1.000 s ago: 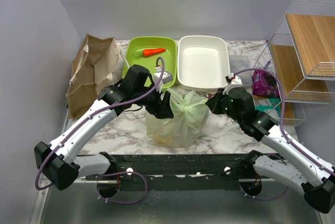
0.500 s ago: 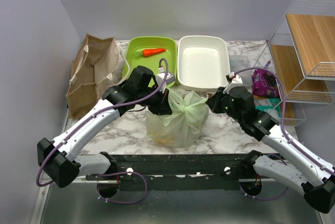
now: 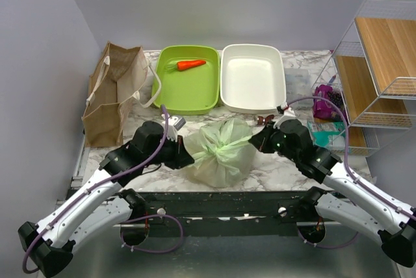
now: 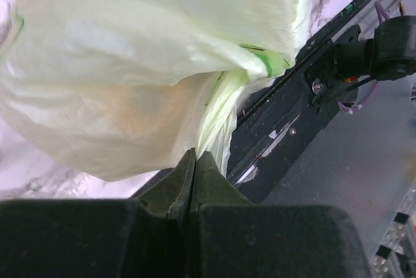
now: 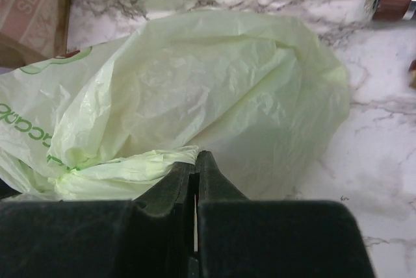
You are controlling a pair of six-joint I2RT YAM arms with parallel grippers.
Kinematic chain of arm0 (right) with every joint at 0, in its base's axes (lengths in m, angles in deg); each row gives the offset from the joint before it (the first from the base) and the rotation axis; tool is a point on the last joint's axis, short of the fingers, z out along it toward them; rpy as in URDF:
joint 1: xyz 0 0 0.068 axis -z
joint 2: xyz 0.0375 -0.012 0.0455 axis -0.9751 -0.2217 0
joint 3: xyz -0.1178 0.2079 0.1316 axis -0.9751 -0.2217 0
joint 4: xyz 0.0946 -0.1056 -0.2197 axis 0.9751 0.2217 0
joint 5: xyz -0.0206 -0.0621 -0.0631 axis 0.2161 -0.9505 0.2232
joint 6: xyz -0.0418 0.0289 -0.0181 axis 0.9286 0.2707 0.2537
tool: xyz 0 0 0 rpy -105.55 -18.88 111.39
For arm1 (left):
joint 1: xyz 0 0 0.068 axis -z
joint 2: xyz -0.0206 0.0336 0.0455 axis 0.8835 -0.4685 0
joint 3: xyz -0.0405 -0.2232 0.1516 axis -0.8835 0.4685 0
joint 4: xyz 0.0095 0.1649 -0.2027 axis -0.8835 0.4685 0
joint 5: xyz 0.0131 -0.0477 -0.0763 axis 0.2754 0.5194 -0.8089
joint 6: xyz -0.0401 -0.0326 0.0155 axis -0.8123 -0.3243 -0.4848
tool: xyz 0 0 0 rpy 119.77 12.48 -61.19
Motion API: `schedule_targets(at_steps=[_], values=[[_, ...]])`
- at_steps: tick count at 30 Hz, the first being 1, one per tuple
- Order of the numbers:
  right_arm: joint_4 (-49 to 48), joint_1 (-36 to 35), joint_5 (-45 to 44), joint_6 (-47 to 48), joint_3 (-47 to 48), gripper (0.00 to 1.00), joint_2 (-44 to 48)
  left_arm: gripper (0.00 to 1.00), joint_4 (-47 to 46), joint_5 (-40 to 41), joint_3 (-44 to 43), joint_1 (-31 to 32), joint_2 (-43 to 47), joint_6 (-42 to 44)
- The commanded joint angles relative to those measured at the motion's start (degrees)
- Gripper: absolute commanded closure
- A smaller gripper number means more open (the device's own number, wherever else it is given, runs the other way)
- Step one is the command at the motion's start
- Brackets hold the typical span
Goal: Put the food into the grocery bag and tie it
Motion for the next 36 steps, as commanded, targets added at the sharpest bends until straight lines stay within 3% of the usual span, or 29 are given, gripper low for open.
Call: schedule_targets(at_steps=[1, 5, 11, 15, 18, 20, 26, 31, 36], values=[[3.94, 2.09, -8.8, -1.03, -2.78, 0.99, 0.87, 1.0, 6.73, 6.77, 6.8, -0.88, 6.98, -9.33], [2.22, 2.09, -5.85, 4.08, 1.12, 0.99, 0.73, 1.0, 7.49, 6.44, -0.91, -0.95, 2.62, -8.56], [0.51, 2.1, -3.35, 13.07, 16.02, 0.99, -0.98, 1.0, 13.56, 8.04, -25.77, -1.89, -9.39, 1.22], [3.11, 2.06, -7.5, 15.64, 24.87, 0.99, -2.61, 1.0, 19.77, 7.81, -43.92, -3.02, -17.53, 6.58], [8.6, 2.09, -14.18, 14.72, 27.03, 0.99, -3.18, 1.0, 21.91, 7.28, -48.74, -4.7, -20.35, 8.37], [10.99, 2.1, -16.62, 13.5, 25.14, 1.0, -2.1, 1.0, 21.34, 6.32, -45.98, -5.65, -19.88, 8.36], [12.41, 2.06, -19.05, 6.69, 11.5, 0.99, 5.98, 1.0, 11.73, 3.01, -24.0, -7.36, -12.26, 3.91], [12.69, 2.16, -13.49, -1.56, -0.57, 0.99, 9.6, 1.0, 5.56, 3.21, -6.89, -7.84, -8.02, 0.49], [10.55, 2.07, -13.29, -5.12, -1.5, 0.99, 9.62, 1.0, 3.01, 2.54, -0.73, -7.89, -6.05, -1.54]])
